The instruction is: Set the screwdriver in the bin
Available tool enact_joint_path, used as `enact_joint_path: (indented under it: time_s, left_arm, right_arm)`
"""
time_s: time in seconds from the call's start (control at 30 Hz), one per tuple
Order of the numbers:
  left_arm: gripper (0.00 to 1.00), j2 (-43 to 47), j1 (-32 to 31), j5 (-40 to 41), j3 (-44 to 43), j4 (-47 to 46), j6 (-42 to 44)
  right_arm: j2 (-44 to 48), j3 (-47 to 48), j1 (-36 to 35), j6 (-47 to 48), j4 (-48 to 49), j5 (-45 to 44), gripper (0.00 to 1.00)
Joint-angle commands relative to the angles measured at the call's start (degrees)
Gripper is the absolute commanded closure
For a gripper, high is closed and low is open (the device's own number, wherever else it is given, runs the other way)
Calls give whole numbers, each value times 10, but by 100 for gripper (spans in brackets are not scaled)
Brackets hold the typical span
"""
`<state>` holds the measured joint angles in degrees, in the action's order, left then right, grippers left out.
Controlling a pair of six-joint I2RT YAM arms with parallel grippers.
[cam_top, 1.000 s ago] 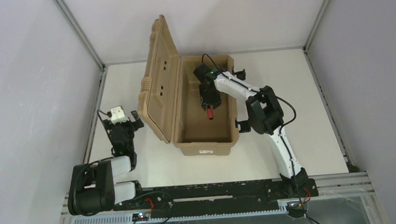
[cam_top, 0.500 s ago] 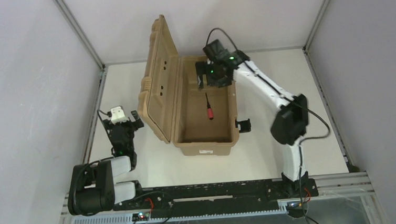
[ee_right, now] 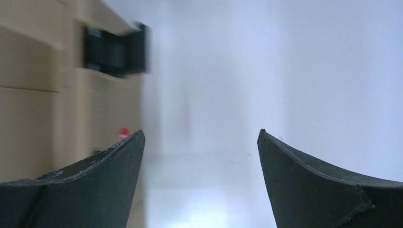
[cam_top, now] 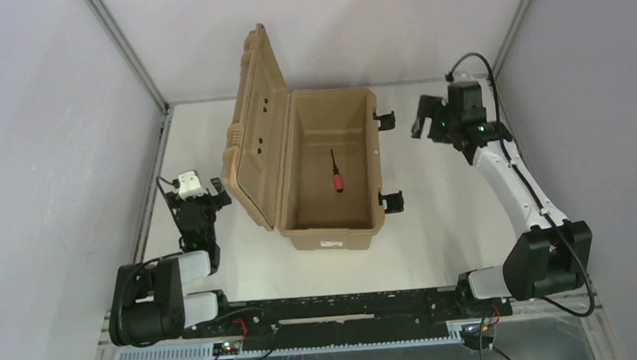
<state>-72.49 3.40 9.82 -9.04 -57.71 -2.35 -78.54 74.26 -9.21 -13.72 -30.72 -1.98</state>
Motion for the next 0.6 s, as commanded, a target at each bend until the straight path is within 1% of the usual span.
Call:
enact_joint_path:
  time_s: [0.0, 0.13, 0.23, 0.37, 0.57]
  left_arm:
    - [0, 4, 2, -9, -19, -29, 11]
    - [0, 4, 2, -9, -19, -29, 12]
    - [0, 4, 2, -9, -19, -28, 12]
    - [0, 6, 2, -10, -19, -26, 12]
    - [0, 5, 2, -9, -20, -26, 12]
  right_arm:
    - [26, -110, 57, 46, 113, 38, 4]
    - [27, -220, 72, 96, 224, 53, 3]
    - [11, -270, 72, 99, 281, 56, 3]
    - [-5, -279, 70, 90, 278, 62, 3]
    - [6, -280, 62, 103, 277, 51, 3]
